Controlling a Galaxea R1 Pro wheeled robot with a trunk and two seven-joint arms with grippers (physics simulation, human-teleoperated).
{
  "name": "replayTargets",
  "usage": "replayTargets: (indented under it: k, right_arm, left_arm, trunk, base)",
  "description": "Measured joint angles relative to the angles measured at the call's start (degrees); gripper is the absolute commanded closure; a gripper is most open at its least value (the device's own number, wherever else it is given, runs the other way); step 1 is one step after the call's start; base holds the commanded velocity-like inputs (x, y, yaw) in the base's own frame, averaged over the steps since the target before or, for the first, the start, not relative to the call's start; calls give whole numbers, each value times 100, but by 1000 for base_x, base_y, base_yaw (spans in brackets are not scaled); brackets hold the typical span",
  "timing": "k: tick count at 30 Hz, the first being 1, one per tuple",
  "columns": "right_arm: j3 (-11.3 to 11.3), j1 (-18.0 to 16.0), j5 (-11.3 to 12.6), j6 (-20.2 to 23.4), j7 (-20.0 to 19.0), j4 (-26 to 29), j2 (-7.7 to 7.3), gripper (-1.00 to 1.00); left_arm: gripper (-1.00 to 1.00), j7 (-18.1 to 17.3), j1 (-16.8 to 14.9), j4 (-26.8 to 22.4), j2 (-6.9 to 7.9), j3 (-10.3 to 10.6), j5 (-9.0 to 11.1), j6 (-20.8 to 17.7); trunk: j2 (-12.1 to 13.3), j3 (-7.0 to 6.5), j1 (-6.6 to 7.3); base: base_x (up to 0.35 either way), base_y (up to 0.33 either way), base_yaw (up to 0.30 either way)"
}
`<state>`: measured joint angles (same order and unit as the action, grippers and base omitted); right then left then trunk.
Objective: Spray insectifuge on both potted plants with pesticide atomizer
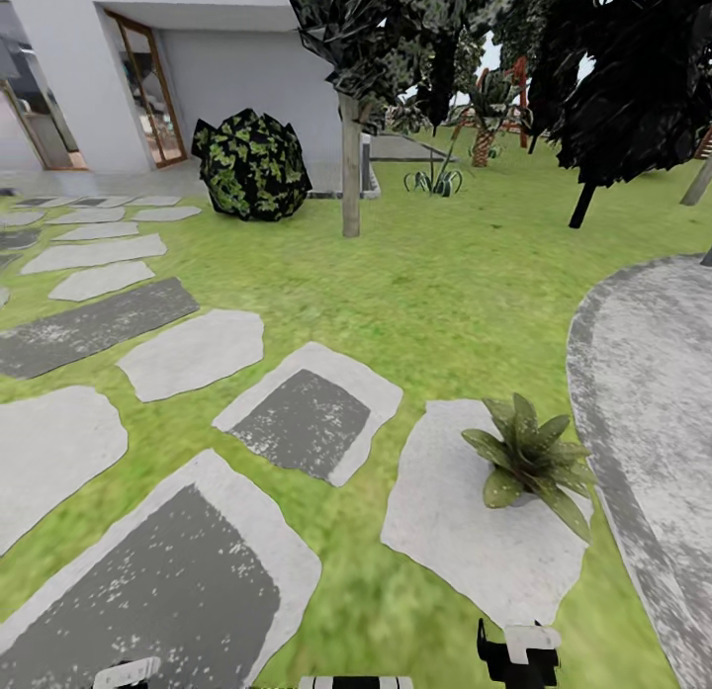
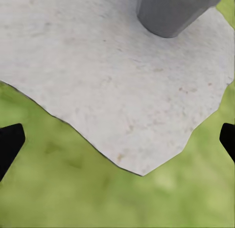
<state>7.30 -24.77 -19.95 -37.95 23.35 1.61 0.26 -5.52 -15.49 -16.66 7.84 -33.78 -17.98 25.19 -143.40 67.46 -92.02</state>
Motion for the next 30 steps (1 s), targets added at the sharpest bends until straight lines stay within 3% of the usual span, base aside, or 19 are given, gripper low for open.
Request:
replayTargets:
  k: [30]
  right_arm:
    - [0,0,0,0,1,-4,0,-100]
  left_arm:
    - [100,2,0,0,-9,0,-1,-7]
  trunk:
    - [0,115,0]
  base:
    - [0,0,270]
